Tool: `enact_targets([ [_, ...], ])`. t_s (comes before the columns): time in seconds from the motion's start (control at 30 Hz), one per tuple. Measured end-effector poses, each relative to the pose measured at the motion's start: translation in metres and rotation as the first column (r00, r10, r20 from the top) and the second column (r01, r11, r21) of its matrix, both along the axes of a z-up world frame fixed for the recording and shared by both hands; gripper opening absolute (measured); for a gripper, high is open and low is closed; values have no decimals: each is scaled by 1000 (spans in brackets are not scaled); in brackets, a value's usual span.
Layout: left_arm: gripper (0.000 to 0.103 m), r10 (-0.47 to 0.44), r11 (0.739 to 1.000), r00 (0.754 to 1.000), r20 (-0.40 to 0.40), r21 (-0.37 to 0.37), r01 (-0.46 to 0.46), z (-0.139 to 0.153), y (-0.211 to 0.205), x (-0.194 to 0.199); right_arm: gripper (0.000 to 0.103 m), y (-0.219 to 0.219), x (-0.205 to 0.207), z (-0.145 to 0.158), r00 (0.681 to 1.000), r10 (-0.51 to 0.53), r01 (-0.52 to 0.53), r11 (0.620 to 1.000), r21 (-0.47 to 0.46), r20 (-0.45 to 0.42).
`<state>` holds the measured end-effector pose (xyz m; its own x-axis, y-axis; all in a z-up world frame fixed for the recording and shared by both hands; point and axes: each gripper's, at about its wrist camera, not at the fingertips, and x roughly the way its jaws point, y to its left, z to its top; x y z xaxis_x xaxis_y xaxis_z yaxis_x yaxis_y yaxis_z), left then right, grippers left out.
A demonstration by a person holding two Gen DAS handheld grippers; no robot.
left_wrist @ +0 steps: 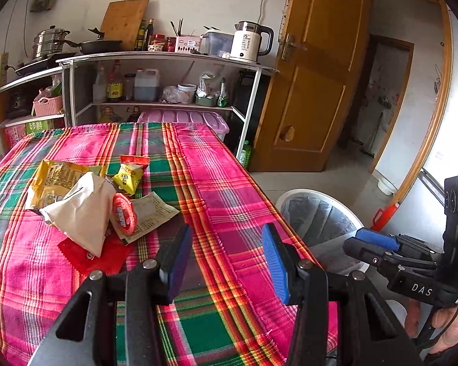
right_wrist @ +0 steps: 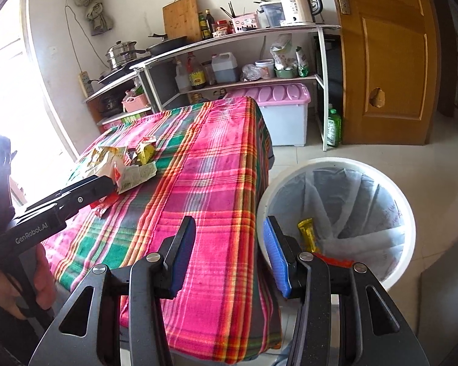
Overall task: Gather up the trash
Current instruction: 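Move both tools back over the table toward the paper bag, then grasp the white paper bag with the left tool while the right tool grasps the clear plastic cup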
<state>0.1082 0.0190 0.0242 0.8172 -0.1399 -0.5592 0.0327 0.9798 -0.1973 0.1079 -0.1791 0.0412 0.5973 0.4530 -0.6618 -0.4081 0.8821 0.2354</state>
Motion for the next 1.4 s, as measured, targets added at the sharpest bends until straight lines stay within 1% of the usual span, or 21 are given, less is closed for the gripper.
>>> enact_targets([
  [0.13, 49, 18, 1000, 1000, 1, 1, -18, -1, 12, -5, 47, 12, 1, 0, 1000, 30, -30, 999, 15, 0],
  [0.33, 49, 55, 998, 998, 3, -4, -55, -2, 32, -13, 47, 36, 2, -1, 996, 86, -86, 996, -5, -4],
  [0.53, 49, 86, 996, 996, 9, 17, -86, -2, 50, -17, 47, 59, 5, -3, 992, 127, -127, 992, -23, -13],
  [0.67, 54, 114, 993, 993, 4, 16, -115, -5, 67, -19, 47, 74, 9, -4, 987, 158, -158, 987, -25, -24],
  [0.83, 58, 167, 985, 986, -3, 33, -167, -8, 94, -19, 47, 95, 15, -6, 980, 198, -198, 980, -21, -25],
  [0.97, 61, 202, 978, 979, 0, 43, -202, -8, 118, -14, 48, 111, 21, -7, 973, 227, -228, 973, -20, -28],
  [1.03, 62, 209, 977, 978, -9, 46, -208, -10, 128, -7, 52, 119, 25, -8, 970, 241, -242, 970, -16, -28],
  [1.13, 63, 213, 976, 977, -26, 53, -212, -14, 140, 1, 54, 128, 29, -9, 966, 258, -258, 966, -13, -25],
  [1.2, 67, 212, 977, 976, -38, 38, -211, -16, 146, 8, 54, 135, 33, -10, 964, 266, -267, 964, -14, -24],
  [1.27, 68, 207, 978, 977, -52, 14, -207, -20, 152, 13, 54, 140, 37, -11, 962, 273, -274, 962, -12, -26],
  [1.4, 68, 196, 981, 978, -75, 3, -196, -28, 153, 22, 54, 151, 45, -14, 958, 285, -285, 958, -17, -27],
])
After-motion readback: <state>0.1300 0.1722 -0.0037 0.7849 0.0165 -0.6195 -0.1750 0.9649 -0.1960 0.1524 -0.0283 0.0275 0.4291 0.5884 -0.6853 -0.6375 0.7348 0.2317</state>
